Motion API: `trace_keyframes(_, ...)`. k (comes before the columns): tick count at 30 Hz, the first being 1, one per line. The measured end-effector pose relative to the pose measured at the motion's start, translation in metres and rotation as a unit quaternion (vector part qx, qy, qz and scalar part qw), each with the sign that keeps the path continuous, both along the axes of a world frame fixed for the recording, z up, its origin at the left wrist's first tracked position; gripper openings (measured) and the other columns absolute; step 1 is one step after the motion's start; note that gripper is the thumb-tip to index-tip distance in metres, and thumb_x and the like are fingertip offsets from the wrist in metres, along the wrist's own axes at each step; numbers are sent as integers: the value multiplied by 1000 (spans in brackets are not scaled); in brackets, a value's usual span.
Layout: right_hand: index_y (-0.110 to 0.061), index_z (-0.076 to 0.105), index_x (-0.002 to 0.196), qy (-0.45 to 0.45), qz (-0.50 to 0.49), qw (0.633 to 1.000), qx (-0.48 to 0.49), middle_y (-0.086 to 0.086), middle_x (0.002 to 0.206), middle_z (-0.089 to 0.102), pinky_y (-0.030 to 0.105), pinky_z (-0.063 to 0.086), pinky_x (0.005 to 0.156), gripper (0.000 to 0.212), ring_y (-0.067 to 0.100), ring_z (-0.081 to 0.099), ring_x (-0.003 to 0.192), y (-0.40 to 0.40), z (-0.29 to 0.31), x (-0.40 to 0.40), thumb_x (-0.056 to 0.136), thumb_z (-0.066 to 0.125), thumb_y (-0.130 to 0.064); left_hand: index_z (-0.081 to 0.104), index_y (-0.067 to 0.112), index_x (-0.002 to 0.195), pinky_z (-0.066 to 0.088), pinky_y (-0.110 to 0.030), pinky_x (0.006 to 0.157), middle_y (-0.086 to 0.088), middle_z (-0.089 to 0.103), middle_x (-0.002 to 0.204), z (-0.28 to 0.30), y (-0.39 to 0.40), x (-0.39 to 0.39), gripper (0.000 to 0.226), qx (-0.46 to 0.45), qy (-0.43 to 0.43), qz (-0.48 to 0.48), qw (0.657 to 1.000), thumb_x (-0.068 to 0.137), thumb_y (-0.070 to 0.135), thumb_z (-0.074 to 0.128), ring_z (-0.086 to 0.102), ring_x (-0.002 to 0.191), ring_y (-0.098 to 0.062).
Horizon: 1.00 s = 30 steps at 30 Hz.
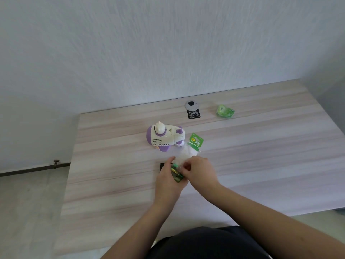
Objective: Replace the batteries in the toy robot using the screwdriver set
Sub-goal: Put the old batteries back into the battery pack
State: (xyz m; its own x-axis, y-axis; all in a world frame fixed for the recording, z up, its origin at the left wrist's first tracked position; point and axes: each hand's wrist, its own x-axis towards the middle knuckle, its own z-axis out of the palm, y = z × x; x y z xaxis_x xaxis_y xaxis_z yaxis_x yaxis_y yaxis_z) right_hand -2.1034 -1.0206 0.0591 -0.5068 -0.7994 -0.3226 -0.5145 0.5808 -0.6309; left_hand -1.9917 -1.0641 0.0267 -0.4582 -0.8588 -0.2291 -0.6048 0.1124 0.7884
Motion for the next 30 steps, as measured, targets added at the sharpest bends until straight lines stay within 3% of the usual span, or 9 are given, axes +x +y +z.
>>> trace_keyframes(6,-17,75,78,-34,-38,998,-33,-5,74,67,31,54,66,16,11,63,71,-3,2,-8,83,69,-31,52,22,125,38,-1,68,16,55,101,2,-3,-10,65,-2,4,6,1000,68,25,84,54,91,-6)
trace_keyframes(10,-15,74,81,-66,-55,994,-69,-15,65,58,15,47,60,12,1,57,65,-3,5,-14,83,73,-27,50,21,124,39,-2,66,13,57,105,1,-5,-17,68,-5,10,15,1000,66,26,85,56,95,-7)
trace_keyframes(14,-19,76,84,-103,-53,990,-79,-16,68,64,9,43,60,6,-4,60,68,3,3,-22,84,71,-21,51,23,108,42,-5,64,11,60,96,0,-6,-18,51,-2,21,28,999,69,23,83,61,89,-10)
trace_keyframes(18,-23,77,96,-87,-3,993,-76,-18,77,66,2,42,67,17,-3,61,73,9,0,-31,87,64,-15,49,26,103,43,-6,64,9,61,95,2,-6,-18,46,8,26,31,999,71,20,81,60,85,-5)
trace_keyframes(20,-24,76,103,-63,47,994,-73,-12,92,69,4,41,71,21,0,58,78,10,-1,-35,91,62,-16,50,27,101,42,-5,63,12,61,92,3,-6,-20,44,13,25,24,999,70,20,81,60,82,1)
trace_keyframes(22,-24,74,108,-32,93,992,-84,-3,102,67,16,45,77,22,9,58,85,11,-4,-38,93,60,-17,52,27,102,41,-4,64,15,61,89,3,-6,-21,43,20,26,14,999,71,19,81,58,82,8)
trace_keyframes(25,-20,75,106,29,129,985,-108,6,96,65,30,48,72,20,23,61,84,12,-9,-37,91,62,-18,51,29,105,42,-5,66,19,60,89,3,-8,-24,48,17,20,1,1000,70,21,83,57,85,13)
trace_keyframes(30,-15,76,98,59,110,988,-94,11,90,62,26,37,64,18,30,60,78,11,-17,-37,90,60,-17,51,28,109,43,-4,66,24,59,86,2,-6,-29,53,6,8,-19,1000,68,23,85,55,83,19)
